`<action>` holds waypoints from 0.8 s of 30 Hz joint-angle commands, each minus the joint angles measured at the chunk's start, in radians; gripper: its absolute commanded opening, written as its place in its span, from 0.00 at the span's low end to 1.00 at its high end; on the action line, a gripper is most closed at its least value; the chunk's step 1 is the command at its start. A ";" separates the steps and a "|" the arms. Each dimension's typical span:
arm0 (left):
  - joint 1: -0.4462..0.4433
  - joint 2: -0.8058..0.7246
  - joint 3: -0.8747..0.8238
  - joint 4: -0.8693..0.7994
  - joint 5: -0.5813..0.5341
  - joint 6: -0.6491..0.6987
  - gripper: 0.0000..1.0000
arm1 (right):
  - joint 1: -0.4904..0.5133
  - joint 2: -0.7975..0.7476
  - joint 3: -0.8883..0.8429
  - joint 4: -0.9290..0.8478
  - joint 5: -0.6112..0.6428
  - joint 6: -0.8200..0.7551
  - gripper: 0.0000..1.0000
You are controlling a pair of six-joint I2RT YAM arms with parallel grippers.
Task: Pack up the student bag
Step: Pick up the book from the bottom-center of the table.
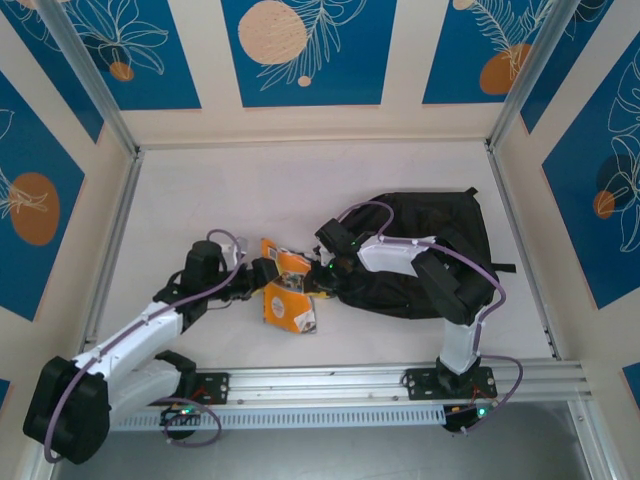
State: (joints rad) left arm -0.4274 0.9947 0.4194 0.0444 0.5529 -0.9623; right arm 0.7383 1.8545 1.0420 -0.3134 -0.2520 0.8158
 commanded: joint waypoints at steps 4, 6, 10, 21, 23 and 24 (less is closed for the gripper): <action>-0.009 0.089 -0.019 -0.038 0.008 0.041 0.73 | -0.003 -0.010 -0.030 0.004 0.011 0.010 0.27; -0.015 0.118 -0.030 -0.006 0.015 0.029 0.73 | -0.004 -0.018 -0.031 0.003 0.012 0.013 0.27; -0.022 0.137 -0.013 -0.014 0.010 0.039 0.61 | -0.004 -0.054 -0.035 -0.001 0.036 0.018 0.27; -0.019 -0.199 0.098 -0.225 -0.067 0.089 0.00 | -0.037 -0.373 -0.093 -0.023 0.120 -0.003 0.50; -0.016 -0.275 0.109 -0.251 -0.090 0.088 0.00 | -0.063 -0.453 -0.134 0.024 0.088 -0.003 0.58; -0.015 -0.310 0.110 -0.250 -0.093 0.083 0.00 | -0.082 -0.490 -0.161 0.057 0.060 0.006 0.69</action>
State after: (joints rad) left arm -0.4435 0.7696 0.4812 -0.1772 0.4850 -0.9066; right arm 0.6964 1.4441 0.9405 -0.3000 -0.1619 0.8196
